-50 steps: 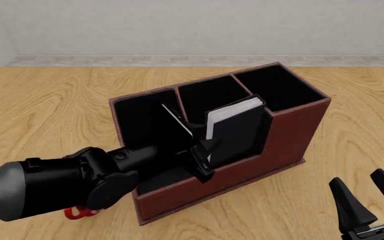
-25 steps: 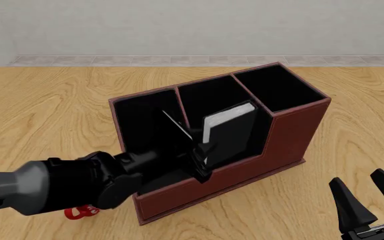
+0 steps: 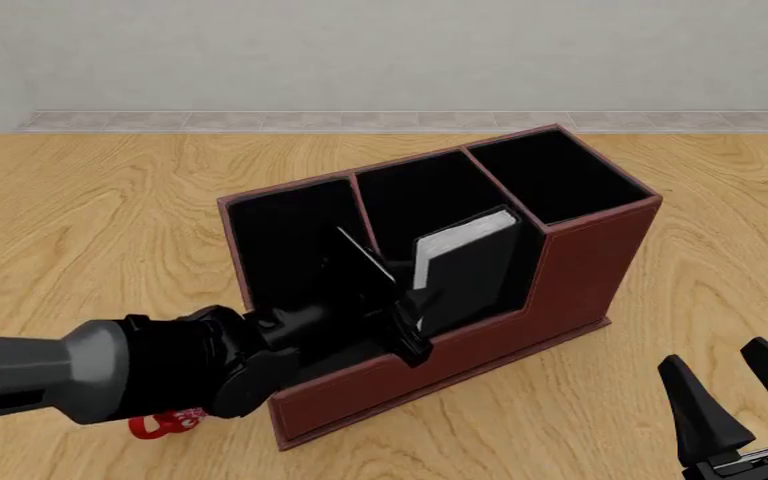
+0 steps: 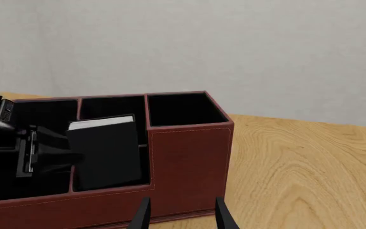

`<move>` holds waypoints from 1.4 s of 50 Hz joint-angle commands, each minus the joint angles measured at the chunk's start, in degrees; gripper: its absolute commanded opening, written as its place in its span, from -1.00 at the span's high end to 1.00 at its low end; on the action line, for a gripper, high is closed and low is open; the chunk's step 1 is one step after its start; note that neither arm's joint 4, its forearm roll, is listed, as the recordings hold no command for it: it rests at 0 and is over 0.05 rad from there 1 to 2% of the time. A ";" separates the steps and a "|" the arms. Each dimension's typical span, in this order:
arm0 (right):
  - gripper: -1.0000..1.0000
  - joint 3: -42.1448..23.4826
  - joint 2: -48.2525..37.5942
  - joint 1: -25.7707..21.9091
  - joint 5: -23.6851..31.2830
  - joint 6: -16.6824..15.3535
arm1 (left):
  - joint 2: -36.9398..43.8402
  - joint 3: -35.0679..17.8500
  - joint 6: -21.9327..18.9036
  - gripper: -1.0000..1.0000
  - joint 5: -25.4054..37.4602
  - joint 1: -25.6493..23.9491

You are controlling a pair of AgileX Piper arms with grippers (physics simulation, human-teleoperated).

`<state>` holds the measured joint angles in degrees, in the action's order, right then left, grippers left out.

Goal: Pick up the book and place it in the back compartment of the caddy.

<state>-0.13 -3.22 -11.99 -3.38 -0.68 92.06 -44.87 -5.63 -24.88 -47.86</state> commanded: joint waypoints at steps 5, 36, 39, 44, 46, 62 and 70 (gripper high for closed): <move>-1.00 0.00 -0.03 0.01 -0.02 0.02 | 0.85 -1.51 -0.92 -1.00 -0.20 -0.17; -1.00 0.00 0.00 0.01 0.00 0.01 | -2.58 0.91 -0.42 -1.00 1.02 -0.23; -1.00 0.00 0.02 0.01 0.01 0.00 | -2.90 1.24 -0.39 -1.00 1.02 -0.23; -1.00 0.00 0.00 0.01 0.00 0.01 | -4.79 2.41 -0.06 -1.00 1.49 -0.21; -1.00 0.00 0.01 0.01 0.01 0.00 | -5.65 3.07 0.39 -1.00 1.44 0.11; -1.00 0.00 -0.04 0.00 -0.02 0.02 | -13.07 7.21 1.74 -1.00 2.15 5.83; -1.00 0.00 0.02 0.00 0.01 -0.01 | -16.53 10.31 2.02 -1.00 1.90 7.58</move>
<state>-0.13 -3.22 -11.98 -3.38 -0.68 79.54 -37.64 -3.96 -22.88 -42.71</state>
